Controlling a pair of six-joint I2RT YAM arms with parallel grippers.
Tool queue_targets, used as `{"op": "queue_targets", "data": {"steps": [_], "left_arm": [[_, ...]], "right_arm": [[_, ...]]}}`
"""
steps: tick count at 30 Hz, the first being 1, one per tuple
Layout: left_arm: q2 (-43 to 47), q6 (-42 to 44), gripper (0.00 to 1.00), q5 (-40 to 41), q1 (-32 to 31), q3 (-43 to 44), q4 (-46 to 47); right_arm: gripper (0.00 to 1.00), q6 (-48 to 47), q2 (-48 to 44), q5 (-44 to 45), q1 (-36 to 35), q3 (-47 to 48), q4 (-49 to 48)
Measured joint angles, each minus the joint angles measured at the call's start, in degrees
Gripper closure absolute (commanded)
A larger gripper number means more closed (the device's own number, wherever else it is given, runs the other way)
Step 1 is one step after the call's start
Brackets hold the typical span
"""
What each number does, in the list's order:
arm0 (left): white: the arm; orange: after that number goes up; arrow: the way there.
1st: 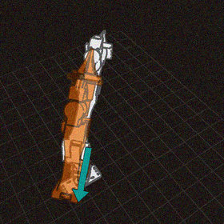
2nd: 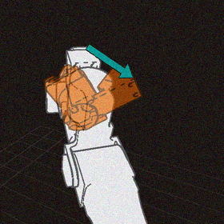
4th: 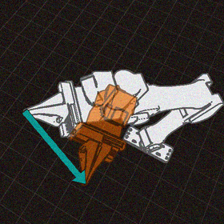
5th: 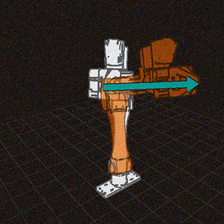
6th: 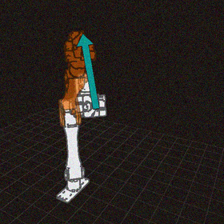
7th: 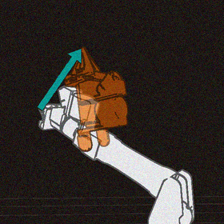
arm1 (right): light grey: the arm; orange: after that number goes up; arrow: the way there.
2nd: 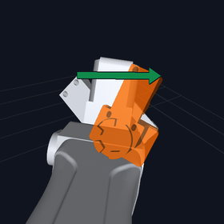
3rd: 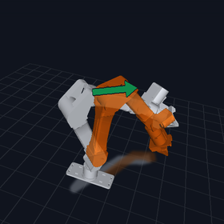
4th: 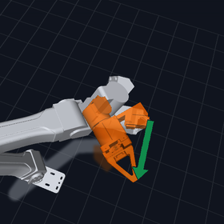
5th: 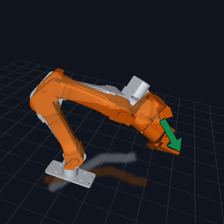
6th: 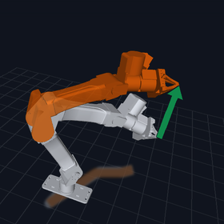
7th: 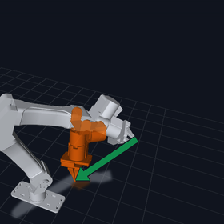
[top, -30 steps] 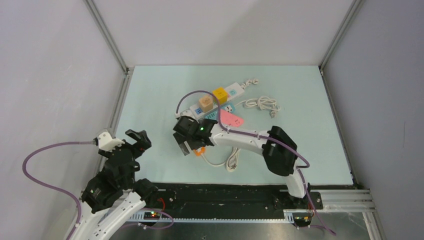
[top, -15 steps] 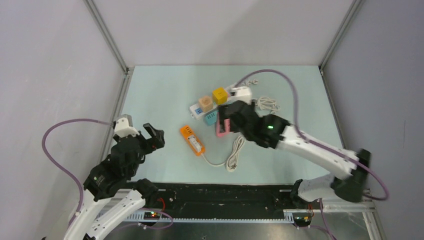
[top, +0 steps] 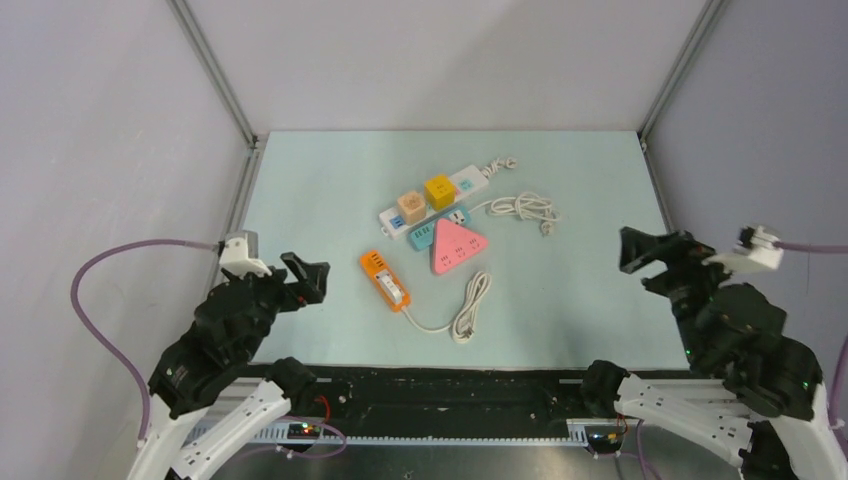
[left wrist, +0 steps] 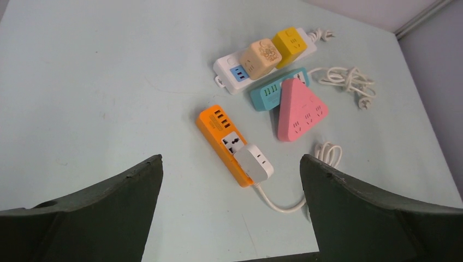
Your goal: Insert the plug
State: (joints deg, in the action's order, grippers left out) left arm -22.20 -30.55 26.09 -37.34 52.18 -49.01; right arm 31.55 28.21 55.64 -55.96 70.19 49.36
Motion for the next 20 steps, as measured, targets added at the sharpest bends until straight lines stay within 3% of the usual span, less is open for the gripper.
{"op": "queue_targets", "data": {"steps": [8, 20], "left_arm": [[5.66, 0.22, 0.00, 0.31, 0.00, 0.07, 0.02], [11.02, 1.68, 0.00, 1.57, 0.00, 1.40, -0.26]], "right_arm": [[0.10, -0.59, -10.21, 7.78, 0.00, -0.68, 5.20], [0.11, -1.66, -11.08, 9.94, 0.00, -0.90, 6.78]]}}
